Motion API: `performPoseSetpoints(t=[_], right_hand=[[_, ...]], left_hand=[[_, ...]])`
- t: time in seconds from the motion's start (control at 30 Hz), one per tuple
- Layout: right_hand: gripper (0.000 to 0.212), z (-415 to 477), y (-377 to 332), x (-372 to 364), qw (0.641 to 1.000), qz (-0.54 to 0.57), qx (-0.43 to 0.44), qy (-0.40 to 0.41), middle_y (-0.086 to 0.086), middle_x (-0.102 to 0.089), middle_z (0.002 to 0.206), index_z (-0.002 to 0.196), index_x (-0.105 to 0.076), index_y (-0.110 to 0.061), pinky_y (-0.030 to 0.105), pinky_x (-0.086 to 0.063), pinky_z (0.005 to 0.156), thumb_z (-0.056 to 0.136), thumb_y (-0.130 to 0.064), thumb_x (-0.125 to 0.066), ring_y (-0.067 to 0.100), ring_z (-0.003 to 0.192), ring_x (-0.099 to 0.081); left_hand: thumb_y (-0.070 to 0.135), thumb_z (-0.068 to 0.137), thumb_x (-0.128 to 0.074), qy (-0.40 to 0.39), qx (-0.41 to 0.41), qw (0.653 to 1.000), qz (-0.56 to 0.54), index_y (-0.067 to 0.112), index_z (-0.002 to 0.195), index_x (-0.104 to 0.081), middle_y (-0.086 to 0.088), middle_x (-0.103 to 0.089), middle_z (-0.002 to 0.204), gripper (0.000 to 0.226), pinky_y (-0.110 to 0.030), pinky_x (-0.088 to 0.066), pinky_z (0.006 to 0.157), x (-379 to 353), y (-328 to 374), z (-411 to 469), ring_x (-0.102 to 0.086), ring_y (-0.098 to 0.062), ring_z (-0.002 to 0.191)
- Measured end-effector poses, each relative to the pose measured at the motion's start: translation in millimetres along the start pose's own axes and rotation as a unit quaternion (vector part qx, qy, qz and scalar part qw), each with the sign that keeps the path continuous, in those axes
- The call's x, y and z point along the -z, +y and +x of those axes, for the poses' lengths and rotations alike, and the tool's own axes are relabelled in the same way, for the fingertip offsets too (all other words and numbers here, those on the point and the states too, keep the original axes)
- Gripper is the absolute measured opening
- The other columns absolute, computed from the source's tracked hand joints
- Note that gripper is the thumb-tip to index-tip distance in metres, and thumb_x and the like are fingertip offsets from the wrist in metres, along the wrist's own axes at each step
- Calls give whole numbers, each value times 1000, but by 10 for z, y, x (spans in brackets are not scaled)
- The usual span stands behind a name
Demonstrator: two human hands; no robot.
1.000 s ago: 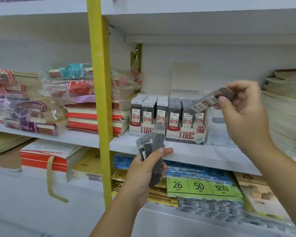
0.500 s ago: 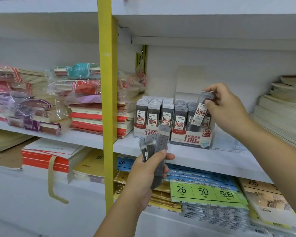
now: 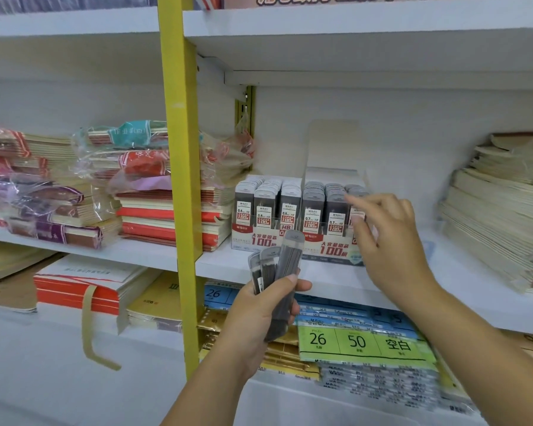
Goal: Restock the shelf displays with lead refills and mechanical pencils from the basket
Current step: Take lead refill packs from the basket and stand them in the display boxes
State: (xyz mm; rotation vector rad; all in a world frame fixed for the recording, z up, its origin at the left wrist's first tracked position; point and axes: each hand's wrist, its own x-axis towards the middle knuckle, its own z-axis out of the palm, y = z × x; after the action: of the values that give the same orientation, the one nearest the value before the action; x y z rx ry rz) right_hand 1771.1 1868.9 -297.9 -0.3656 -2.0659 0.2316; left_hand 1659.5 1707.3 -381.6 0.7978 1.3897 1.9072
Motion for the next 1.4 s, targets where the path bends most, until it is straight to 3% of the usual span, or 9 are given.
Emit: performPoseSetpoints(t=[0.2,0.37,0.5,0.63,0.77,1.0,1.2,1.3,1.4], right_hand=[[28,-335,-266,-67,940,265,-107,-187,-11,-66,99,117,-61,-47,23,-49,80,95,-30,-58,8,89,-59],[25,-320,-217,23,888,389,-154,-189,-9,-69,79,108,-62,-27,22,-48,57,95,-7,-58,11,62,-60],[13,-284,-95,152,878,416,-165,-168,0,-69,82,105,-59,-22,25,-51,63,95,-14,-59,15,68,-63],[15,-294,-28,192,880,403,-180,-175,1,-73,101,108,-58,-25,22,-54,72,94,-21,-61,12,77,-67],[28,-328,10,202,871,410,-204,-179,0,-75,100,119,-54,-29,23,-54,75,93,-19,-59,14,84,-69],[20,-342,-20,204,894,381,-209,-111,0,-76,89,104,-57,-20,23,-54,57,89,-10,-65,18,72,-70],[41,42,-19,585,964,250,-66,65,-11,-69,96,98,-53,-44,23,-56,70,92,-5,-61,12,83,-68],[37,394,42,713,992,118,-4,46,-12,-63,92,102,-52,-40,43,-55,82,91,-6,-61,21,83,-64],[37,616,95,626,998,31,16,-54,-17,-60,86,102,-52,-40,35,-51,81,90,-7,-62,7,77,-60]], left_hand=[[59,73,-76,-34,-1,999,38,33,98,-78,-19,-71,105,36,-36,-43,67,-106,-16,-77,-57,-17,74],[71,65,-77,-77,-1,996,37,37,105,-75,-1,-76,108,52,-29,-51,69,-116,-22,-116,-64,-11,80],[66,66,-74,-85,23,996,33,23,119,-70,0,-77,99,68,-23,-49,59,-118,4,-158,-64,-8,71],[41,74,-82,-57,24,998,34,36,103,-76,0,-70,79,29,-23,-46,55,-134,-7,-142,-55,-8,60],[16,83,-80,0,24,999,23,38,97,-77,5,-61,65,26,-24,-48,56,-155,-50,-76,-53,-6,56],[34,78,-82,11,18,1000,11,37,92,-77,3,-58,61,15,-24,-45,53,-206,-50,-57,-52,-9,53],[55,89,-63,44,4,995,92,21,86,-60,6,-57,59,34,-25,-44,51,-264,-16,35,-50,-10,51],[42,95,-61,22,11,997,78,20,92,-61,4,-58,61,23,-30,-47,59,-251,22,62,-53,-12,56],[26,98,-55,-8,6,999,40,20,102,-63,-1,-59,64,10,-31,-49,60,-239,72,75,-56,-14,57]])
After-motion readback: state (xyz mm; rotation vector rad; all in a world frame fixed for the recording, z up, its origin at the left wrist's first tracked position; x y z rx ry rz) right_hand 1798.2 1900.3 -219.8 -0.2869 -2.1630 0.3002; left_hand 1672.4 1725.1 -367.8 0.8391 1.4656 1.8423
